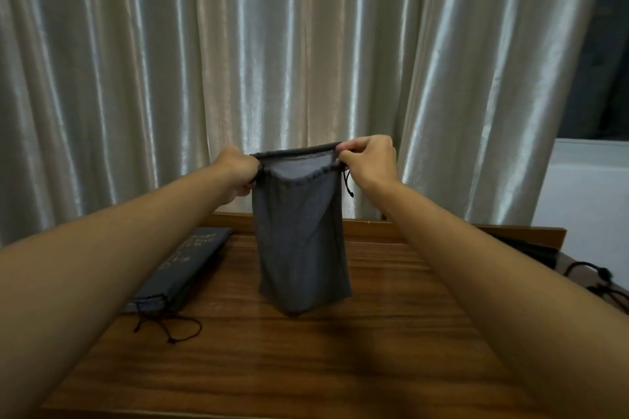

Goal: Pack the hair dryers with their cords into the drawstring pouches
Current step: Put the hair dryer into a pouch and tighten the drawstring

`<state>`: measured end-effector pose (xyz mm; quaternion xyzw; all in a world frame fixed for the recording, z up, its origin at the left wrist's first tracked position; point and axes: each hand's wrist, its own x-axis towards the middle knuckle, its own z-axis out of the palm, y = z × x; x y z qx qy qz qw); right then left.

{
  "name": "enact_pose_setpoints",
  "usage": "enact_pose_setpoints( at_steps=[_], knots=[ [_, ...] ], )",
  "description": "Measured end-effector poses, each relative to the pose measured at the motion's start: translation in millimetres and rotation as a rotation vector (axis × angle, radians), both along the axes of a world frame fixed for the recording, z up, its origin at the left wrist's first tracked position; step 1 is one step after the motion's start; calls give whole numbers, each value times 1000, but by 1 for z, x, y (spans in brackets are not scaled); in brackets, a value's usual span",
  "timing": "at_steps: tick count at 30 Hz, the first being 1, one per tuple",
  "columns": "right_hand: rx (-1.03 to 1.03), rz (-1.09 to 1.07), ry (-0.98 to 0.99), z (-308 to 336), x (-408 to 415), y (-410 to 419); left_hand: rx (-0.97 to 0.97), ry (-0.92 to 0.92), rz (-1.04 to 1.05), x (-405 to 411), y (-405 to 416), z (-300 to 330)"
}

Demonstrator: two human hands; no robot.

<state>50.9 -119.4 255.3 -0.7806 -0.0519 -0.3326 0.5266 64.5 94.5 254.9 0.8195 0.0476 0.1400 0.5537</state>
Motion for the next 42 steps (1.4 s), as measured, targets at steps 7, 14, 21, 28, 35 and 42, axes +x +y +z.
enact_pose_setpoints(
  at_steps=[7,14,21,28,35,42],
  knots=[
    [-21,2,129,-3,32,-11,-22,19,4,37,-13,-13],
    [-27,-37,90,-9,68,-25,131,-180,59,71,-28,-18],
    [-53,-58,120,-35,74,-40,245,-233,16,85,-35,-48],
    [-198,30,79,-55,28,-62,204,-155,-164,43,-30,-53],
    [-281,33,125,-115,-27,-65,222,-77,-319,-26,-26,-106],
    [-333,106,154,-157,-70,-70,240,-46,-374,-62,-20,-164]
  ],
)
